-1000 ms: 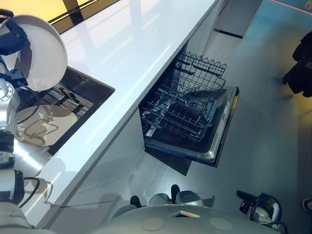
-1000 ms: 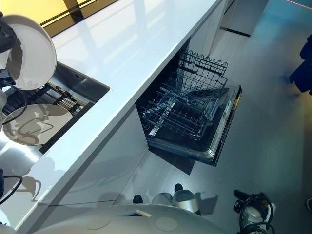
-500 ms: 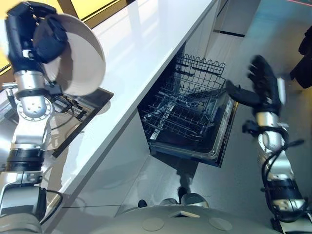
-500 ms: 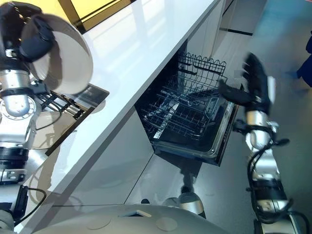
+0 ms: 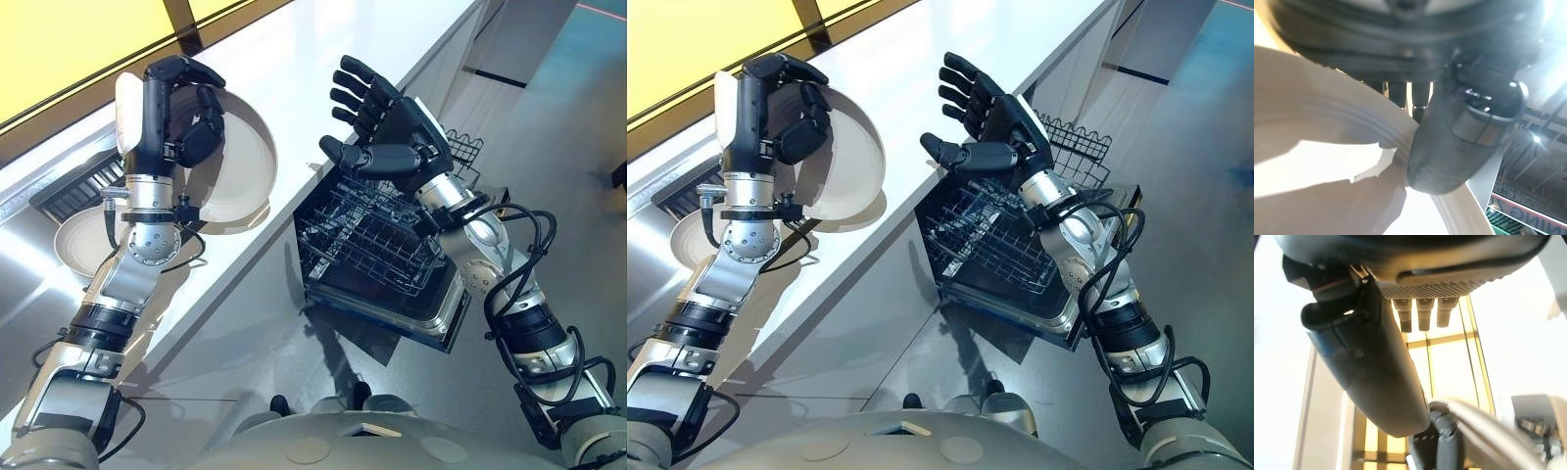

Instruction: Pick up plates and place into dishwasher.

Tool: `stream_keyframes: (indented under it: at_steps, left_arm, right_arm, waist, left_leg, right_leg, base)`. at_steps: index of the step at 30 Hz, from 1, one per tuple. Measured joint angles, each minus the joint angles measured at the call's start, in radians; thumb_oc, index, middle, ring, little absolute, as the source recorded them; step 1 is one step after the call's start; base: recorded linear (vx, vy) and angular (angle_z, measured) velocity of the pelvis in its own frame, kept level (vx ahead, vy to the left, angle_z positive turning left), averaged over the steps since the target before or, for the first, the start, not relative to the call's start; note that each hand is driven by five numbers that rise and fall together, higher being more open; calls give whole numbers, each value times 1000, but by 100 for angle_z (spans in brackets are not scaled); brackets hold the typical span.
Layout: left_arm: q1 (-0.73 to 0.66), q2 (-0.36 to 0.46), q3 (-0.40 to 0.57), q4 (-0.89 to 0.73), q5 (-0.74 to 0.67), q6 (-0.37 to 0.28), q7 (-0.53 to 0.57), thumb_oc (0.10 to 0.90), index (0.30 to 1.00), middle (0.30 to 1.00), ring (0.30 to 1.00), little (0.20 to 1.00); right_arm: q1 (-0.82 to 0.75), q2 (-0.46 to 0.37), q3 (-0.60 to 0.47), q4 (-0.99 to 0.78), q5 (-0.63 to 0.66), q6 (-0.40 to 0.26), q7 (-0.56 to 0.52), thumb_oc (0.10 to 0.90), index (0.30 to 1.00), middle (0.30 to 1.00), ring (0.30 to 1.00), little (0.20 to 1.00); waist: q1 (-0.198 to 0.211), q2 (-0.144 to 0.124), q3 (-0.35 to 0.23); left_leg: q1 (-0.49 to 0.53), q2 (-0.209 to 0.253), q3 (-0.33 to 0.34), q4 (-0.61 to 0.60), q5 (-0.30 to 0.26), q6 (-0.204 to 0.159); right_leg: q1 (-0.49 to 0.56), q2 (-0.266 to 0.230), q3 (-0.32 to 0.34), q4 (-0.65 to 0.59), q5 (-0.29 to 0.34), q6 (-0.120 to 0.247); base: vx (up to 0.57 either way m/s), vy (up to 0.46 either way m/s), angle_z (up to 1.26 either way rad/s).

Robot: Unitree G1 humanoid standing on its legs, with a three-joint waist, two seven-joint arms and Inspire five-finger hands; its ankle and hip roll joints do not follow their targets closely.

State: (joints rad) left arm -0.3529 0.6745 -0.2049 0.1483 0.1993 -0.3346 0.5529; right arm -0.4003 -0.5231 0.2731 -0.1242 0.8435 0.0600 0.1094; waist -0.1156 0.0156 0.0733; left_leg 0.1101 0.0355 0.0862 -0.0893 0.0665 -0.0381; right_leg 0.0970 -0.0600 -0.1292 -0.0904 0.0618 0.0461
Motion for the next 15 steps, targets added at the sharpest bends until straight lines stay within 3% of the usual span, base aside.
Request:
stream_keyframes:
  at_steps: [6,15]
  left_arm:
    - [-77,0,-26,36,0,1,61,100,300,300,300,200]
    - [-96,0,-56,36,39,2,93,100,300,300,300,200]
  right_arm:
    - [-15,15,54,-2,119,48,2,800,900,900,900,900]
    - [-30,64,103,-2,127,92,-30,800,900,900,900,900]
  waist:
    - [-4,-3,-1]
    - [-5,-23,-14]
  left_leg:
    - [-6,1,-3,-3,5,-1]
    - [-17,1,0,0,8,-1]
  right_leg:
    - [-2,0,-9,0,-2,2]
    - [-17,0,-6,0,0,0]
  base:
    - [-1,-4,3]
    - [0,0,0]
